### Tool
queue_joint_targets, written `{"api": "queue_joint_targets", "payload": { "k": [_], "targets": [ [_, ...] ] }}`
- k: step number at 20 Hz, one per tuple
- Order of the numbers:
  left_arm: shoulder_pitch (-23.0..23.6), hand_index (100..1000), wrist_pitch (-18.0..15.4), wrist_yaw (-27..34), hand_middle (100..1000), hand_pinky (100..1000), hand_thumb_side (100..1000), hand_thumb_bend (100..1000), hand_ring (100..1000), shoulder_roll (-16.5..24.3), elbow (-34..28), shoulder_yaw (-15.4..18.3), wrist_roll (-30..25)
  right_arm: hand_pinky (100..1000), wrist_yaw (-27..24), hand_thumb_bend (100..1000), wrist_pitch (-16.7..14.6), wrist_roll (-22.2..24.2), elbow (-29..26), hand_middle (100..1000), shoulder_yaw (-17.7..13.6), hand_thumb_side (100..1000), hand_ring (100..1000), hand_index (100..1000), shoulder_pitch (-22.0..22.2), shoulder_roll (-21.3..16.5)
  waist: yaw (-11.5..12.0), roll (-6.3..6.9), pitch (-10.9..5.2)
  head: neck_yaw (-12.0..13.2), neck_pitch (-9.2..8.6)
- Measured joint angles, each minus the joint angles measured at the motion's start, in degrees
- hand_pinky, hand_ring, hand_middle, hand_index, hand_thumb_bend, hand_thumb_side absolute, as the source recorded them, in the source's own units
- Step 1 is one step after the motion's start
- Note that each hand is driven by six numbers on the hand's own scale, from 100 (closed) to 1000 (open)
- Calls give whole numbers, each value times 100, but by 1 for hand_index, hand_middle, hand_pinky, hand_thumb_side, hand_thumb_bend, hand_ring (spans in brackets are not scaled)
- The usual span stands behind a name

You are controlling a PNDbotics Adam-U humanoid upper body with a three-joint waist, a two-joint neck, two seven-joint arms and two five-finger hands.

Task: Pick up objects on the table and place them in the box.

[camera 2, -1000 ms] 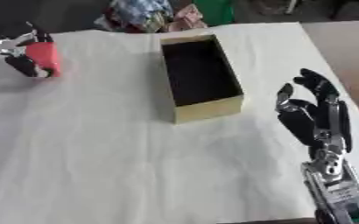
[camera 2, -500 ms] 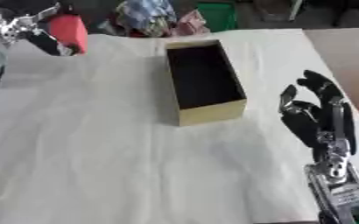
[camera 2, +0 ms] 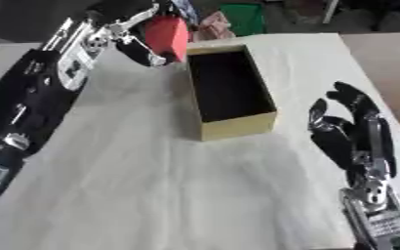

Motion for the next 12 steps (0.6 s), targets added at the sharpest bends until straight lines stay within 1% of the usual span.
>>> {"api": "queue_joint_targets", "payload": {
  "k": [3, 4, 5, 12],
  "targets": [
    [41, 720, -100, 26, 449, 733, 143, 188, 604, -186, -34, -137, 154, 648, 0, 100, -6, 27, 27, 705, 15, 100, 924, 820, -16, 25, -10, 0, 0, 0, -2],
    [72, 721, -145, 40, 455, 734, 143, 190, 606, -248, -41, -192, 191, 648, 0, 100, -7, 35, 30, 705, 32, 100, 924, 820, -16, 38, -14, 1, 0, 0, -3],
    [102, 730, -193, 46, 474, 735, 144, 205, 611, -310, -51, -248, 215, 648, 0, 100, -9, 49, 31, 705, 42, 100, 924, 820, -17, 48, -22, 1, 0, 1, -4],
    [217, 768, -550, 124, 555, 745, 146, 234, 648, -665, -70, -542, 142, 649, -3, 100, -27, 109, 39, 705, 102, 100, 925, 820, -64, 94, -83, 0, 8, 4, -8]
  ]
}}
